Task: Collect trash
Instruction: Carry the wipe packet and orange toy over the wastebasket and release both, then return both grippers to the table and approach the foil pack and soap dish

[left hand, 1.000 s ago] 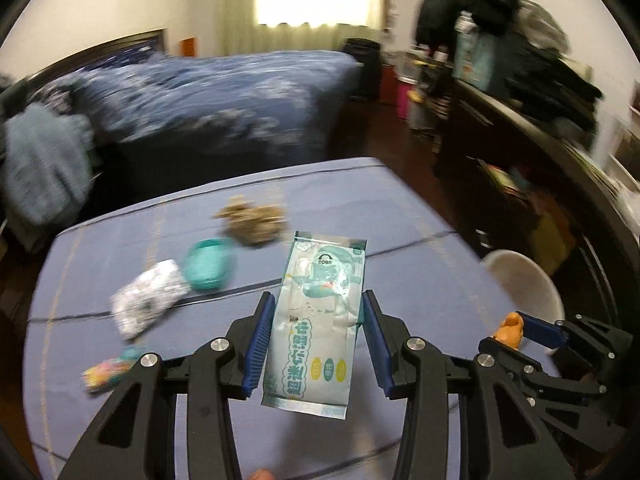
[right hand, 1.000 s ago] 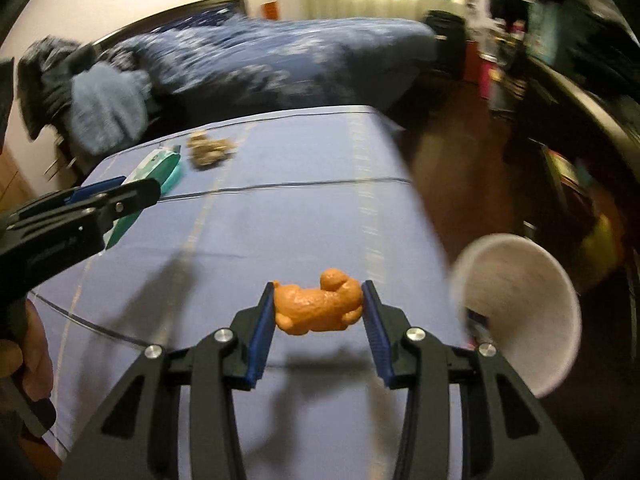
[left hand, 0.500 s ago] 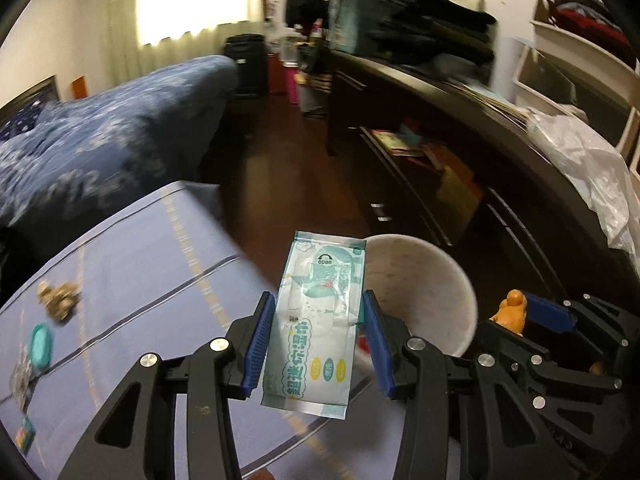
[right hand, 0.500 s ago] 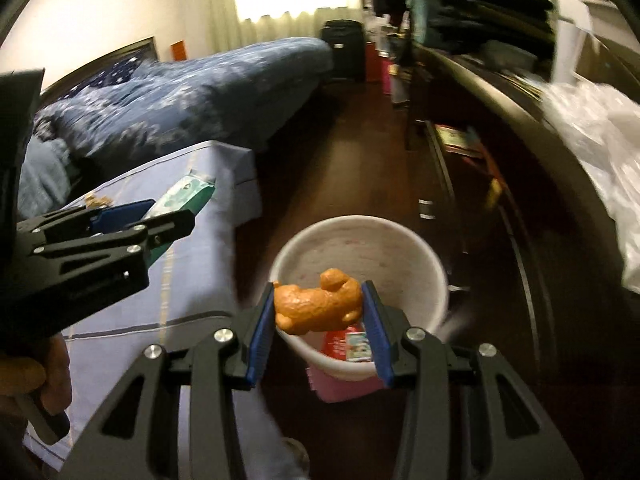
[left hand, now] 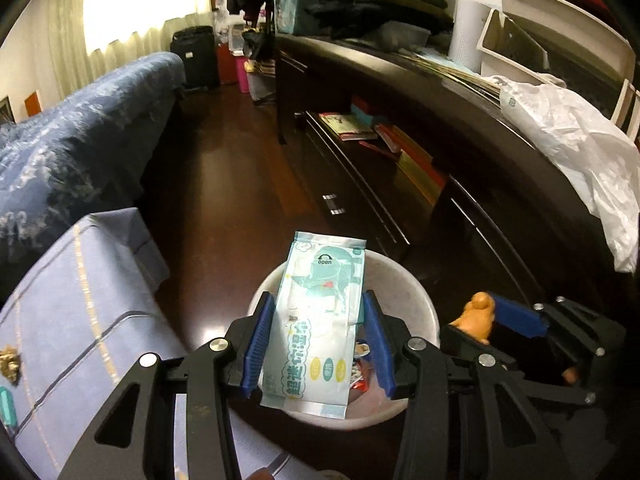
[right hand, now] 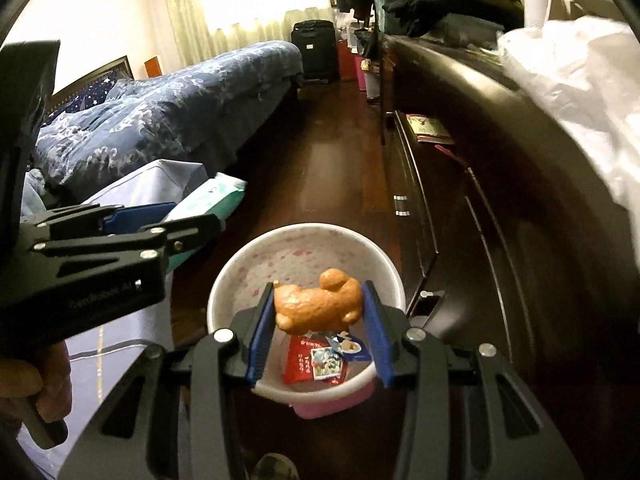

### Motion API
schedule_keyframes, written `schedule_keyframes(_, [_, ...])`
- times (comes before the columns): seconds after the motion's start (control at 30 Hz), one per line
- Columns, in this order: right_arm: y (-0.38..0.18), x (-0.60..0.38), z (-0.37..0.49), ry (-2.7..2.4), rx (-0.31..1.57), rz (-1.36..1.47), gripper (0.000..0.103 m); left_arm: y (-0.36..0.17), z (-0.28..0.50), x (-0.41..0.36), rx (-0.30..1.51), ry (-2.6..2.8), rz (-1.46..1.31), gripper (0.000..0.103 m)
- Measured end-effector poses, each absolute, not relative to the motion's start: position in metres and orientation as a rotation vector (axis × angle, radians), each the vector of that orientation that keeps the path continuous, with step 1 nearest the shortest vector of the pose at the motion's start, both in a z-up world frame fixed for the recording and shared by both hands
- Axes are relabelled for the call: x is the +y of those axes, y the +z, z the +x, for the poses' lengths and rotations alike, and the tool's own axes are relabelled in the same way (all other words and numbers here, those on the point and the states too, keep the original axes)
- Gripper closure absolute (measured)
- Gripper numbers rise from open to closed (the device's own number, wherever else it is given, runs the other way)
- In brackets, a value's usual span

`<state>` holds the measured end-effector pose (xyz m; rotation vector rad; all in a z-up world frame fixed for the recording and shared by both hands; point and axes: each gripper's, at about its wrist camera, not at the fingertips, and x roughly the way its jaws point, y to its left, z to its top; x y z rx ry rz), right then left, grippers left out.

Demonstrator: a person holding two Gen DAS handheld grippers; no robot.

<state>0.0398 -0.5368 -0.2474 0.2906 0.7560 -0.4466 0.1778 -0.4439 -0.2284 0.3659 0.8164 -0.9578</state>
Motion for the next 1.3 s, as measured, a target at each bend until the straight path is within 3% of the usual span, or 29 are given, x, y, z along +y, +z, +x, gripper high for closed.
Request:
schedule_keyframes(0.27, [-0.277,-0.55,0.069,-0.412,0.793,0.274,0.059,-0.25,0.2,-0.466,0.877,-0.946,0.366,0.057])
schedule_keyframes(0.4, [-0.288,-0.553,0.077,-0.409,0.798,0.274,0.052,-0.256,0.207,-0.47,0.889,-0.937,0.364,0.055])
schedule_keyframes(0.53, [-0.294,-0.553,0.079,-0.411,0.798,0.272,0.041,-0.256,0.209,-0.47,0.884,-0.939,0.354,0.04])
schedule_keyframes(0.8, [-0.291,-0.549,0.074,-0.426,0.799,0.277,0.04,-0.248,0.21,-0.463,0.87,-0.931,0.335,0.032])
schedule_keyframes(1.3, [-0.245,-0.471,0.062,-0.344,0.788,0.28,0.029,-0.213,0.206,-0.345,0.784,-0.689,0.298,0.016])
